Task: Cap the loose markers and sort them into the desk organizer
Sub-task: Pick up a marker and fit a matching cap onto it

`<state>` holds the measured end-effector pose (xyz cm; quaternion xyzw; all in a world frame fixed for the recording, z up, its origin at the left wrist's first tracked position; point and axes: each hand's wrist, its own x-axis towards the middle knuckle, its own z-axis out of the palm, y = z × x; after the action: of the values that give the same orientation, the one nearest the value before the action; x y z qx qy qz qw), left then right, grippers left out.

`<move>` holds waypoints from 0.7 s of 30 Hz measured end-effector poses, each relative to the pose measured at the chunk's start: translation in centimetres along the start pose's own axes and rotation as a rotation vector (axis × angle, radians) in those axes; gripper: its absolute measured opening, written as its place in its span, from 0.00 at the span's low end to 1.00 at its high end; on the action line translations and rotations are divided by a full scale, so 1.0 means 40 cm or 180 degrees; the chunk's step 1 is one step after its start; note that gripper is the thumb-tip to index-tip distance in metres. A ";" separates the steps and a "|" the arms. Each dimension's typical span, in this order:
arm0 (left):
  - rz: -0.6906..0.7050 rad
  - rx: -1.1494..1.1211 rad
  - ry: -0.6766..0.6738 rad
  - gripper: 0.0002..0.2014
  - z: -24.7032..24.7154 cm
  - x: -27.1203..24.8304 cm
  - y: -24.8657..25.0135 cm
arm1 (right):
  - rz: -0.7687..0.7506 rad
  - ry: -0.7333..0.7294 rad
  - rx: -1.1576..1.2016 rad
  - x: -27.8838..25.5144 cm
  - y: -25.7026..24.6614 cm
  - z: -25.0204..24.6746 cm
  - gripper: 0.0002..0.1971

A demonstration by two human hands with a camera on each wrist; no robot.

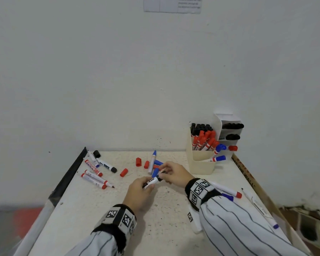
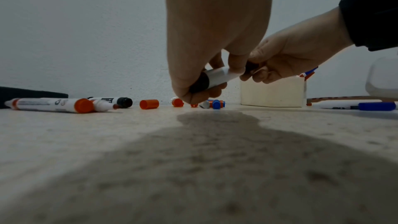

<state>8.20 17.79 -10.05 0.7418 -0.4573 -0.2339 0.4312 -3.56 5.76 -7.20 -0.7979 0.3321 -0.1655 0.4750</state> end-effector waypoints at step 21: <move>0.0409 0.0243 0.0046 0.13 0.019 -0.001 0.000 | 0.0395 0.0345 -0.0135 0.007 0.012 0.025 0.21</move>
<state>7.59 17.50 -10.45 0.7284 -0.5095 -0.1828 0.4201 -2.96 6.05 -8.12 -0.7756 0.4094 -0.1716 0.4488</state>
